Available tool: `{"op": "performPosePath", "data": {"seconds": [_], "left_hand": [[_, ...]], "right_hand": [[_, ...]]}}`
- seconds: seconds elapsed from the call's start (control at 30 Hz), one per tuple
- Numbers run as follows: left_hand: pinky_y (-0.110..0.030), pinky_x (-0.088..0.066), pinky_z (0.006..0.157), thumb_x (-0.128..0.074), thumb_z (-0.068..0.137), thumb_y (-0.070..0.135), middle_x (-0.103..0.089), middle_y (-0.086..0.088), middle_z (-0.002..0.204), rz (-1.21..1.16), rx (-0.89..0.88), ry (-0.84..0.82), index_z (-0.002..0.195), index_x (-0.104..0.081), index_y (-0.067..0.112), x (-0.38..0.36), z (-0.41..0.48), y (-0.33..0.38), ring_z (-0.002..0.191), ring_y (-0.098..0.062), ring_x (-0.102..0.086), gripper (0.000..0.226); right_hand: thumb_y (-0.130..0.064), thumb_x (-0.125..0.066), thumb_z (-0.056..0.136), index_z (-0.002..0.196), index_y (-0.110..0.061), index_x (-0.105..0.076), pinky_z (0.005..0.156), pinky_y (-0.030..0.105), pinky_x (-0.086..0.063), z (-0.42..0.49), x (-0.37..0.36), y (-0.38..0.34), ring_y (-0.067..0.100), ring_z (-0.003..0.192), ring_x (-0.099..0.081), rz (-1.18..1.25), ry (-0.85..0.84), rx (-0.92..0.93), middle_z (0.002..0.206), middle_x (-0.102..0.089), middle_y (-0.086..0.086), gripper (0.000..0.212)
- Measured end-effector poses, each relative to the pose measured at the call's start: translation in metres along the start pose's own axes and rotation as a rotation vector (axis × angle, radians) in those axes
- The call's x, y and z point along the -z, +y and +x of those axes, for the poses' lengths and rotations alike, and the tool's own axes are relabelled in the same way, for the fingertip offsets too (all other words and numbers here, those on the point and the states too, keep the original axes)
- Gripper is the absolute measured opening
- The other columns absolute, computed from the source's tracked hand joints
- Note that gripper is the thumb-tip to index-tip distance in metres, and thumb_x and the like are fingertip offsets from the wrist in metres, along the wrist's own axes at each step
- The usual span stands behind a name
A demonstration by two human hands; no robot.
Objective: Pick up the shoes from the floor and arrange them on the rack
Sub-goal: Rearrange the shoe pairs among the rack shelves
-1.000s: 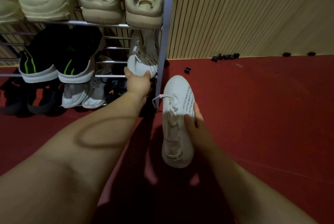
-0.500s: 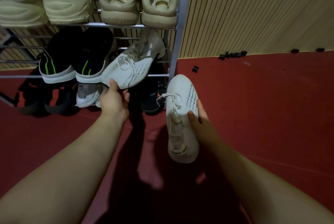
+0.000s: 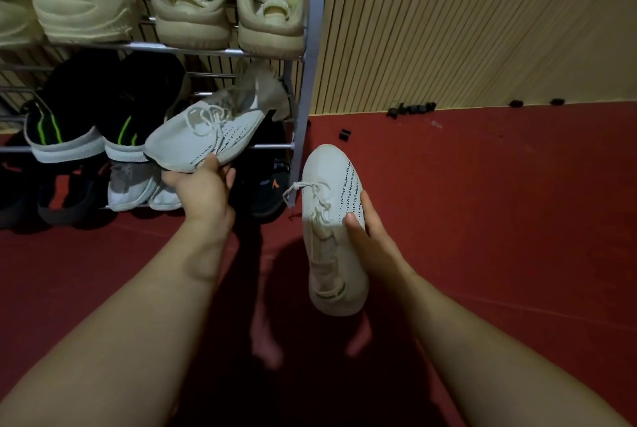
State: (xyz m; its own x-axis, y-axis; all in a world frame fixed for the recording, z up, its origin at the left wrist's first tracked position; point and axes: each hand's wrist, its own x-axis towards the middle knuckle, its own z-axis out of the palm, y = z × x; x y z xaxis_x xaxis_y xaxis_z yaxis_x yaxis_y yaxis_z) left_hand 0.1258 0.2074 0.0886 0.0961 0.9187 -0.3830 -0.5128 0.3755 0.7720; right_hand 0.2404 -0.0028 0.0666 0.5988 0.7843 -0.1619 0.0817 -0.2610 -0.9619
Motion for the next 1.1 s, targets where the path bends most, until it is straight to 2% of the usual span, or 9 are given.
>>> {"op": "performPosePath", "data": {"seconds": [0.13,0.27,0.37,0.47,0.67,0.73,0.83,0.97,1.1], "left_hand": [[-0.035,-0.054,0.077,-0.050,0.088,0.000,-0.057,-0.006,0.129,0.070,-0.072,-0.049,0.134,-0.031,0.020,0.026,0.000,0.015,0.107,-0.023,-0.063,0.054],[-0.023,-0.050,0.054,-0.047,0.093,0.009,-0.058,-0.012,0.129,0.156,-0.049,-0.097,0.135,-0.038,0.015,0.037,-0.007,0.036,0.091,-0.022,-0.064,0.043],[-0.041,-0.053,0.071,-0.041,0.097,0.009,-0.056,-0.008,0.130,0.129,0.001,-0.147,0.134,-0.035,0.018,0.040,-0.021,0.050,0.105,-0.028,-0.062,0.039],[-0.054,-0.049,0.086,-0.035,0.100,0.010,-0.054,-0.009,0.130,0.083,0.021,-0.166,0.127,-0.033,0.023,0.042,-0.032,0.062,0.110,-0.032,-0.060,0.029],[-0.049,-0.057,0.078,-0.041,0.100,0.017,-0.057,-0.010,0.124,0.208,-0.069,-0.239,0.128,-0.037,0.018,0.062,-0.027,0.095,0.101,-0.028,-0.065,0.028],[-0.048,-0.058,0.070,-0.040,0.101,0.022,-0.059,-0.008,0.121,0.236,0.009,-0.258,0.131,-0.041,0.018,0.071,-0.021,0.103,0.099,-0.028,-0.065,0.031],[-0.040,-0.058,0.057,-0.037,0.101,0.026,-0.061,-0.007,0.109,0.278,0.150,-0.284,0.135,-0.044,0.014,0.082,-0.021,0.104,0.079,-0.020,-0.065,0.036],[-0.040,-0.059,0.058,-0.035,0.102,0.028,-0.068,-0.006,0.108,0.354,0.268,-0.350,0.128,-0.051,0.019,0.097,-0.016,0.098,0.075,-0.021,-0.071,0.032],[-0.040,-0.059,0.057,-0.040,0.099,0.031,-0.073,-0.002,0.081,0.392,0.334,-0.396,0.106,-0.058,0.020,0.106,-0.006,0.100,0.067,-0.020,-0.071,0.023]], "right_hand": [[-0.027,-0.047,0.098,0.151,-0.027,-0.014,0.090,0.002,-0.031,-0.003,-0.001,-0.009,-0.007,0.127,-0.035,-0.017,0.031,-0.057,0.145,-0.032,-0.016,0.062],[-0.035,-0.047,0.097,0.151,-0.023,-0.011,0.073,-0.006,-0.035,-0.008,0.002,-0.025,-0.002,0.119,-0.034,0.089,0.054,-0.124,0.127,-0.035,-0.018,0.066],[-0.063,-0.051,0.081,0.143,-0.035,-0.034,0.110,0.022,-0.029,-0.009,0.008,-0.030,0.000,0.127,-0.041,0.031,0.051,-0.081,0.137,-0.045,-0.020,0.070],[-0.075,-0.049,0.074,0.140,-0.039,-0.041,0.114,0.034,-0.028,-0.010,0.011,-0.038,0.002,0.127,-0.044,0.010,0.032,-0.072,0.135,-0.050,-0.021,0.076],[-0.047,-0.042,0.093,0.130,-0.024,-0.051,0.102,0.026,-0.036,-0.012,0.009,-0.054,0.010,0.117,-0.053,0.063,0.050,-0.150,0.130,-0.056,-0.005,0.045],[-0.051,-0.044,0.091,0.122,-0.026,-0.054,0.097,0.026,-0.039,-0.010,0.001,-0.062,0.008,0.107,-0.058,0.094,0.049,-0.192,0.121,-0.061,-0.006,0.042],[-0.063,-0.050,0.075,0.126,-0.015,-0.056,0.094,0.030,-0.046,-0.007,-0.017,-0.074,0.014,0.103,-0.064,0.191,-0.013,-0.274,0.117,-0.067,0.002,0.070],[-0.078,-0.048,0.066,0.120,-0.018,-0.062,0.101,0.033,-0.044,-0.009,-0.043,-0.082,0.015,0.107,-0.062,0.060,-0.063,-0.355,0.116,-0.067,0.000,0.081],[-0.069,-0.043,0.080,0.088,-0.022,-0.064,0.087,0.029,-0.044,-0.015,-0.060,-0.083,0.015,0.086,-0.062,0.024,-0.047,-0.459,0.097,-0.067,0.001,0.052]]}}
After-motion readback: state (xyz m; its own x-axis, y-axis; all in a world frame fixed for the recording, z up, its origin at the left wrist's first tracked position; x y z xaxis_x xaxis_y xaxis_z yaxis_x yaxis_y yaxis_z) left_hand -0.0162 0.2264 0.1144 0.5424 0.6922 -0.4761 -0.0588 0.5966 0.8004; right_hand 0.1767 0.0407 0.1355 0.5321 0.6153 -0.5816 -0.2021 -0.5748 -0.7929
